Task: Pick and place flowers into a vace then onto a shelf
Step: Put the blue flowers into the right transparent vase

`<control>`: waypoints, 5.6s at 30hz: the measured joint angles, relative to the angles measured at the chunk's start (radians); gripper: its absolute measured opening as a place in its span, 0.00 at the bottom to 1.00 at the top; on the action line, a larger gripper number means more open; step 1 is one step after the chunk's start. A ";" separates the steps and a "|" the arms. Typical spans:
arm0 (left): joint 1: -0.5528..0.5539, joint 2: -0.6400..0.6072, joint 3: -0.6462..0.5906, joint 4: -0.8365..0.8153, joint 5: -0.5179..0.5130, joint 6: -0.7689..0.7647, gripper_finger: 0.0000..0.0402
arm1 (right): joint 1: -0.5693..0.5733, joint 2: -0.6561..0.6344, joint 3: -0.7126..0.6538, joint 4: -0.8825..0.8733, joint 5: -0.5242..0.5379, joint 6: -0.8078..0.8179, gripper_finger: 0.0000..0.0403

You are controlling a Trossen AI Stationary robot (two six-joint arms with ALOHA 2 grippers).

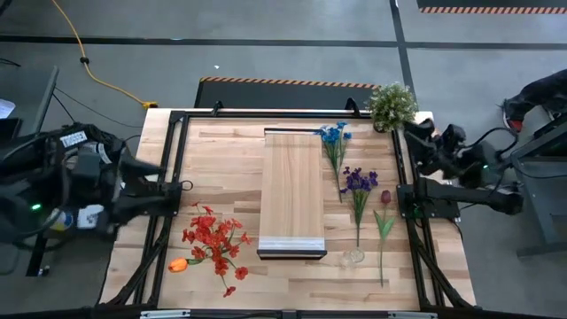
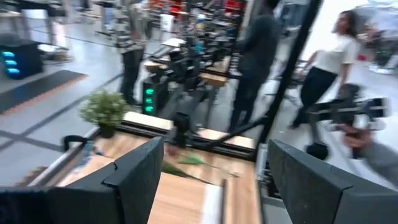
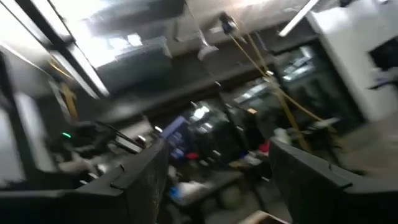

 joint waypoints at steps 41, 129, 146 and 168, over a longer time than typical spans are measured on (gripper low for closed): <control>0.694 -0.438 -0.700 0.000 0.335 -0.228 0.80 | -0.151 1.062 0.998 -1.459 0.176 0.264 0.66; 0.693 -0.610 -0.885 0.001 0.398 -0.316 0.80 | -0.468 1.529 0.399 -0.693 -0.457 0.279 0.66; 0.693 -0.616 -0.885 0.001 0.404 -0.313 0.80 | -0.479 1.574 0.401 -0.678 -0.437 0.301 0.66; 0.693 -0.616 -0.885 0.001 0.410 -0.316 0.80 | -0.478 1.590 0.400 -0.655 -0.357 0.306 0.66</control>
